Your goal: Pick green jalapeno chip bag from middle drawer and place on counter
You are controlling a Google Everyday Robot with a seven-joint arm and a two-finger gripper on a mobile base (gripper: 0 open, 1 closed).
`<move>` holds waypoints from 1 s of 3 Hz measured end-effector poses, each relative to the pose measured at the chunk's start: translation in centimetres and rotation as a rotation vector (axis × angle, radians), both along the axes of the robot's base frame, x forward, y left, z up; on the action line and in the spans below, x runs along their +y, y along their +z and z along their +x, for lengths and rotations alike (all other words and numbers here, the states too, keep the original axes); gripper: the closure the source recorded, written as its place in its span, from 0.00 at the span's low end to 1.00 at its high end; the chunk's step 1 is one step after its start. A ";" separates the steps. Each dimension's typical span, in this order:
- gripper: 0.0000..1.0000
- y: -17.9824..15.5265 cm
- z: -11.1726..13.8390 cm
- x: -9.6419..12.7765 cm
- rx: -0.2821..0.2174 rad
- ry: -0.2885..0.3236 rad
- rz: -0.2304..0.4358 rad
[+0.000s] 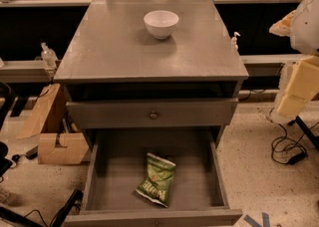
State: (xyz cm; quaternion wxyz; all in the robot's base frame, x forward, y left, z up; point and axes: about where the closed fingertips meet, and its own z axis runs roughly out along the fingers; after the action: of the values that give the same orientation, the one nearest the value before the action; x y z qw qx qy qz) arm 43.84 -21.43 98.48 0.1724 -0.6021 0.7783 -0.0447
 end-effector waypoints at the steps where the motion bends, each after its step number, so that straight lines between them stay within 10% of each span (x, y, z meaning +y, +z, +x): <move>1: 0.00 0.0 0.0 0.0 0.000 0.000 0.000; 3: 0.00 -2.9 0.7 1.1 -0.001 0.043 0.043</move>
Offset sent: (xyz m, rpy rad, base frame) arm 0.0110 0.0222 -0.0022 -0.0194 0.0031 0.0385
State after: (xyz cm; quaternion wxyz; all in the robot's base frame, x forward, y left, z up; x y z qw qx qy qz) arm 44.57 -20.34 95.54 0.1868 -0.6148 0.7659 -0.0247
